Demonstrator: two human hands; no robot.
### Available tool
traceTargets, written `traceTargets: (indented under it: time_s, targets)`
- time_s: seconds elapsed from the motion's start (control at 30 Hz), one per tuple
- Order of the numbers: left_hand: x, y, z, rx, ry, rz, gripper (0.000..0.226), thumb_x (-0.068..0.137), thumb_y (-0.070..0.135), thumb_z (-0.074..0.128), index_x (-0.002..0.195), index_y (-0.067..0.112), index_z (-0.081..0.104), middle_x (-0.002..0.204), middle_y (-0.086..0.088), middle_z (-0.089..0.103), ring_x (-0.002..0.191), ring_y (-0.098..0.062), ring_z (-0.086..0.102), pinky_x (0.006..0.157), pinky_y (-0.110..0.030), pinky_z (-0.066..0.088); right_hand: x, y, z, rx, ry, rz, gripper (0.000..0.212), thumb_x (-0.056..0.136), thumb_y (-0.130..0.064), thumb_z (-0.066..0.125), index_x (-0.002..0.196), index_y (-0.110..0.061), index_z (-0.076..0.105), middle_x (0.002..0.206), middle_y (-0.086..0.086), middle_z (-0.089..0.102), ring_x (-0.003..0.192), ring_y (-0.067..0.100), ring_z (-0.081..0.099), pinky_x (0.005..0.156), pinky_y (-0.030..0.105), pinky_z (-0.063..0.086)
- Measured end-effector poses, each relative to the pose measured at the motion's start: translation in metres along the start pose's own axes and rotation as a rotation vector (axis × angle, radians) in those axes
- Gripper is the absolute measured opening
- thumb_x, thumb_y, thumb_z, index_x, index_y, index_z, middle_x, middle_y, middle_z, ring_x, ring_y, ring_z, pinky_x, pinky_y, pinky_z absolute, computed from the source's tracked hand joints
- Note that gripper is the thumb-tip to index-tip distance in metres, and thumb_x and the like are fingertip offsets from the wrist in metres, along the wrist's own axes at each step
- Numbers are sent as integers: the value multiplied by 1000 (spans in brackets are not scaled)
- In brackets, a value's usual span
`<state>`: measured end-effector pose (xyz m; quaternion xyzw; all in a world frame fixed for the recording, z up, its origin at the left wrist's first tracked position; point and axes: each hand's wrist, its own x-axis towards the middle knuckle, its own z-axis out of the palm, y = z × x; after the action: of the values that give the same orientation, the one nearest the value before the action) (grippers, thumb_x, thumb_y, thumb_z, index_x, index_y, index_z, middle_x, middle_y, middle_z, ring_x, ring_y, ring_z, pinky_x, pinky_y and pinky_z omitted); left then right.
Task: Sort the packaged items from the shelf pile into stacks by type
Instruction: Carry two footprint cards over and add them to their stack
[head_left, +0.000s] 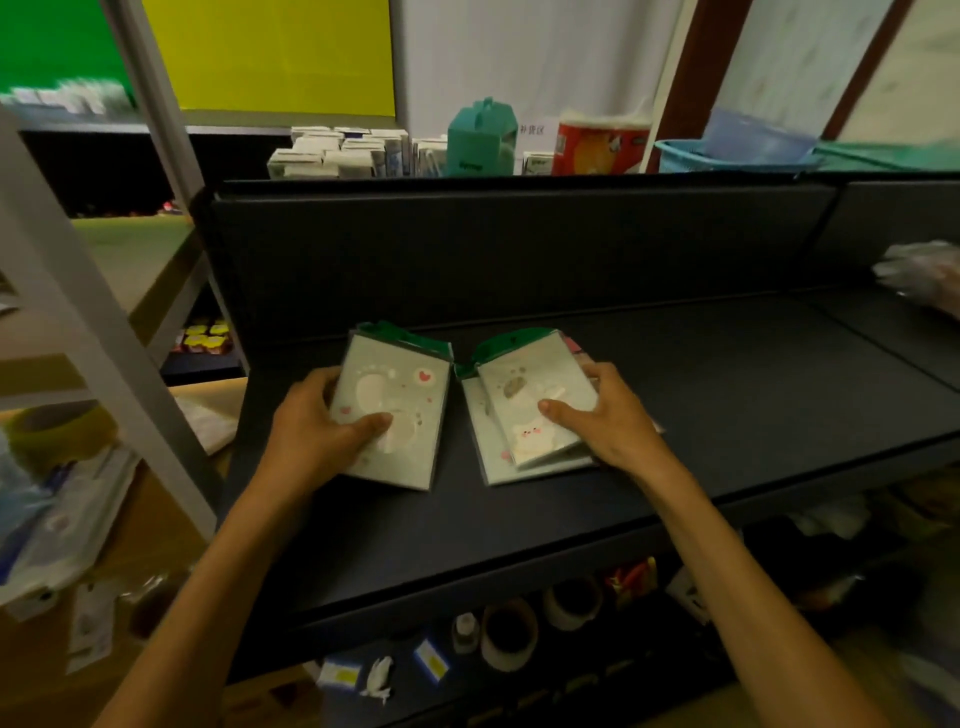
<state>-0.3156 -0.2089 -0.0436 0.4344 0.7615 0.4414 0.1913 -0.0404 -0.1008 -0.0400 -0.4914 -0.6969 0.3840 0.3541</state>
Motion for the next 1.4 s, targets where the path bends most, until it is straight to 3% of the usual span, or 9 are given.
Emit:
traceTargets:
  time_s: [0.13, 0.23, 0.33, 0.5, 0.63, 0.77, 0.87, 1.23, 1.4]
  targets:
    - [-11, 5, 0, -343, -39, 20, 65, 75, 15, 76, 120, 40, 36, 110, 5, 59, 92, -16, 64, 58, -30, 55, -6, 6, -14, 218, 43, 44, 43, 86, -17, 68, 122, -15, 43, 114, 3, 61, 93, 13, 65, 65, 26, 58]
    - [-20, 23, 8, -445, -65, 86, 66, 75, 13, 74, 120, 42, 35, 108, 6, 61, 89, -12, 67, 54, -22, 55, -15, 11, -38, 303, 83, 16, 43, 87, -19, 67, 122, -20, 42, 112, 0, 65, 88, 19, 70, 50, 33, 56]
    - [-30, 51, 37, -475, -127, 148, 66, 75, 14, 74, 121, 40, 35, 106, 8, 62, 86, -2, 67, 52, -17, 53, -28, 24, -72, 339, 131, 2, 42, 86, -21, 67, 120, -30, 43, 109, -5, 65, 83, 17, 71, 43, 33, 53]
    - [-51, 105, 120, -548, -290, 174, 61, 77, 12, 73, 117, 43, 39, 107, 8, 64, 91, -8, 68, 55, -20, 55, -58, 63, -154, 301, 250, 19, 46, 87, -20, 66, 126, -30, 42, 109, -5, 66, 83, 18, 71, 45, 35, 54]
    - [-77, 153, 199, -561, -400, 177, 60, 76, 15, 74, 104, 57, 42, 107, 10, 63, 90, -9, 68, 54, -23, 56, -88, 107, -238, 255, 395, 35, 47, 87, -19, 65, 127, -29, 43, 112, -5, 65, 92, 16, 69, 61, 36, 59]
    - [-111, 203, 280, -543, -501, 182, 63, 75, 16, 75, 119, 42, 38, 113, 8, 60, 95, -17, 67, 61, -32, 59, -121, 153, -325, 268, 487, 69, 47, 87, -19, 66, 126, -31, 43, 114, -4, 63, 91, 16, 68, 50, 33, 56]
    - [-136, 241, 337, -539, -566, 200, 63, 75, 19, 75, 119, 44, 38, 114, 9, 58, 96, -18, 66, 60, -32, 59, -143, 184, -385, 240, 577, 80, 45, 87, -20, 66, 125, -32, 43, 115, -5, 63, 96, 13, 66, 57, 25, 56]
    - [-178, 359, 511, -492, -651, 321, 66, 74, 21, 78, 121, 41, 37, 110, 15, 56, 95, -11, 63, 68, -33, 58, -167, 262, -546, 268, 720, 145, 46, 89, -14, 62, 127, -28, 41, 110, -10, 63, 82, 10, 70, 41, 28, 53]
    - [-172, 403, 589, -482, -667, 352, 63, 75, 20, 76, 119, 41, 36, 104, 22, 53, 91, -2, 60, 60, -21, 55, -138, 307, -610, 262, 743, 147, 45, 88, -14, 63, 125, -30, 42, 108, -10, 64, 79, 12, 71, 40, 31, 53]
